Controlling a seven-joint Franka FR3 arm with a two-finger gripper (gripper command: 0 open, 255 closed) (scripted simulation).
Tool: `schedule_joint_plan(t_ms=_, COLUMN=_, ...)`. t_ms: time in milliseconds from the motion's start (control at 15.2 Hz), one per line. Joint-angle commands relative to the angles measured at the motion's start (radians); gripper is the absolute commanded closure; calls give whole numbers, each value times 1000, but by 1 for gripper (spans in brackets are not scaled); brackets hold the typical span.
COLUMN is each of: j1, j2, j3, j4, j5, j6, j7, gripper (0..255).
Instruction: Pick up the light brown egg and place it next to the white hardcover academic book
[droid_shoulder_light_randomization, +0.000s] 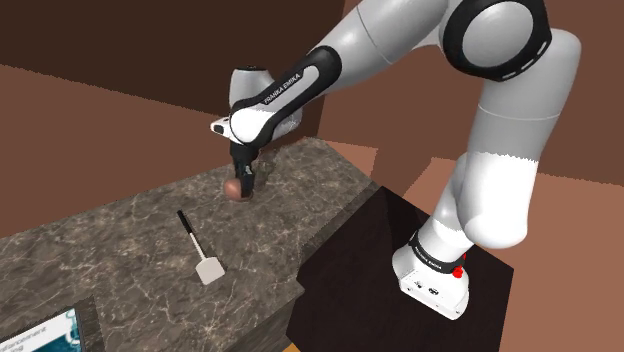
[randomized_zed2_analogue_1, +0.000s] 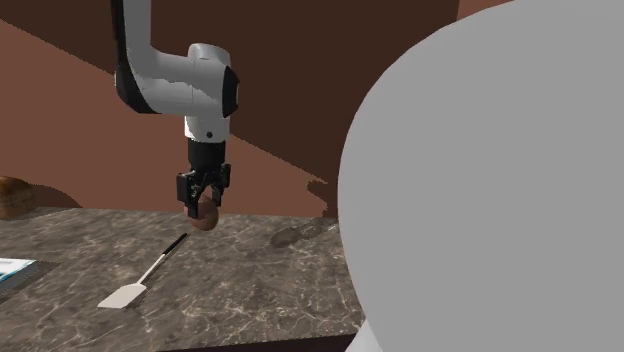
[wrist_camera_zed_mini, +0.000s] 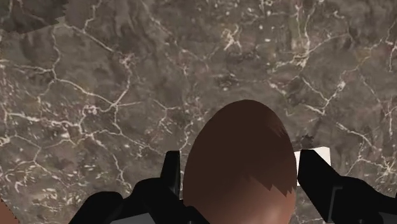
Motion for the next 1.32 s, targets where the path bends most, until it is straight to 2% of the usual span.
schedule_joint_plan(t_ms=0, j1=31, j2=-5, j3=14, j4=-14, j5=-3, j6=16, j7=46, gripper=255)
schedule_joint_plan(t_ms=660, j1=201, j2=-15, j3=81, j4=-41, j5=-33, j6=71, j7=299, gripper=255)
schedule_joint_plan(t_ms=1254, j1=364, j2=40, j3=123, j4=33, j5=-88, j6=81, j7=544, gripper=255)
